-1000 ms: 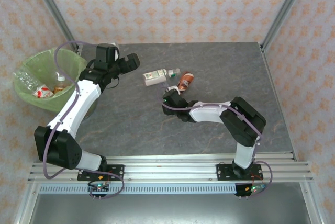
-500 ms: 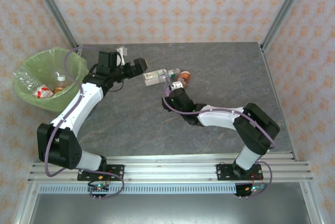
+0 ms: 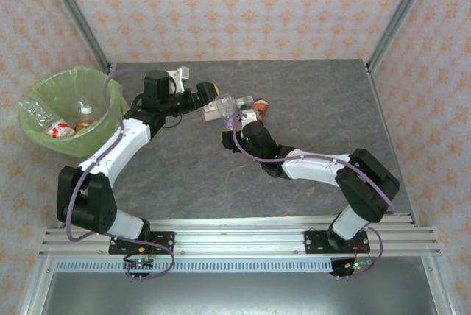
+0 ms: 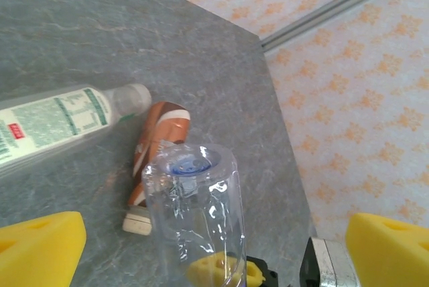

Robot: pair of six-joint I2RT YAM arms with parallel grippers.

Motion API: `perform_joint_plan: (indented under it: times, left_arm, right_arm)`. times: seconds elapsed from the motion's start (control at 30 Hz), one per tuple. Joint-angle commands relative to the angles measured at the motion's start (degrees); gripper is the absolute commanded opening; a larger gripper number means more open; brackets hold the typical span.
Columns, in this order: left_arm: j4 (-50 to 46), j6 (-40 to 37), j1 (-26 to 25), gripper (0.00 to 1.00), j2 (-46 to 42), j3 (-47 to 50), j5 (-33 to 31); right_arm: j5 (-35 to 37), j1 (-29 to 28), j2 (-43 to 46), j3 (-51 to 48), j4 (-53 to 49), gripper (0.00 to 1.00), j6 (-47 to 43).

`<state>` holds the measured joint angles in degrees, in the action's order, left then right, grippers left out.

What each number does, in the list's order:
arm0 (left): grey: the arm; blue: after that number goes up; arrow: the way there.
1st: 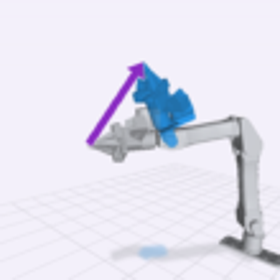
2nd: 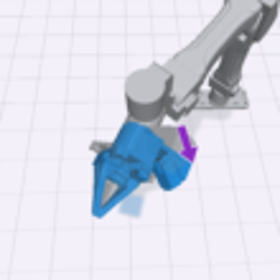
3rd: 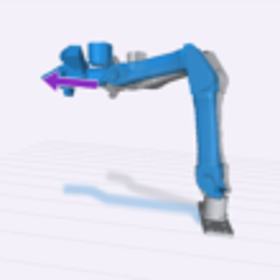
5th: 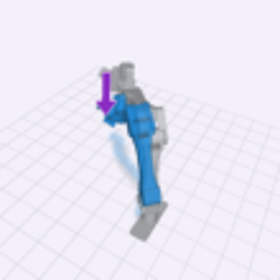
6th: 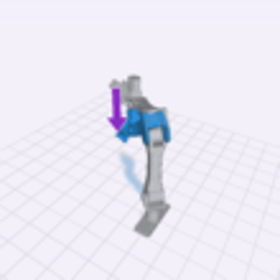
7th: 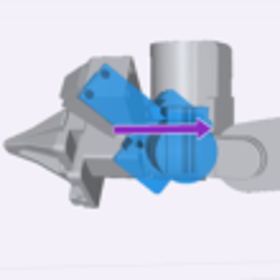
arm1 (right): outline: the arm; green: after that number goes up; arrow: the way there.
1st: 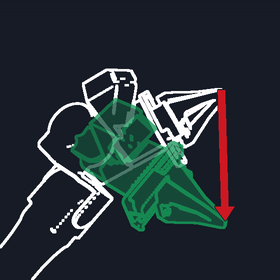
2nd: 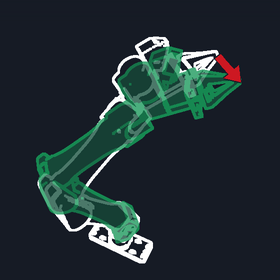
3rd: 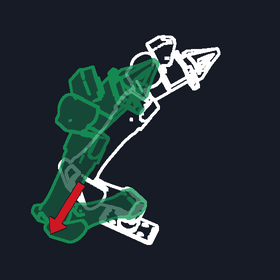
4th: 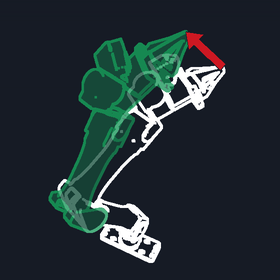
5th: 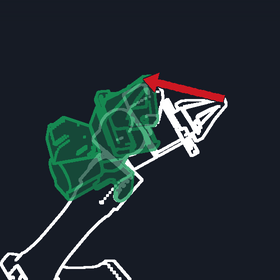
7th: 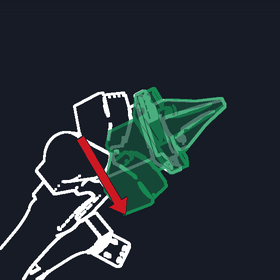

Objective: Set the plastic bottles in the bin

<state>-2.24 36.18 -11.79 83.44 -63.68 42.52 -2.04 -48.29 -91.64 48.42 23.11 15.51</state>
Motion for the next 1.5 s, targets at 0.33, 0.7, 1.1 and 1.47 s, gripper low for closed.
perform_joint_plan:
  times: [0.33, 0.7, 1.1, 1.47]
  left_arm:
    - [5.99, 3.24, -3.6, 1.0, 4.25, -1.0, 5.21]
    - [7.36, 3.62, -4.2, 0.79, 5.06, -1.18, 6.48]
    - [7.1, 3.63, -4.29, 0.55, 5.02, -1.36, 5.77]
    - [3.77, 3.1, -4.25, 0.51, 4.45, -2.19, -1.09]
  right_arm:
    - [-4.74, -0.13, 2.33, 1.3, 8.84, 0.43, 3.83]
    - [-9.33, -0.12, 1.9, 2.42, 9.85, 0.43, 3.64]
    - [-7.85, -0.13, 1.4, 2.06, 9.43, 0.56, 4.87]
    - [-4.52, -0.14, 5.17, 0.07, 3.34, 0.89, 2.67]
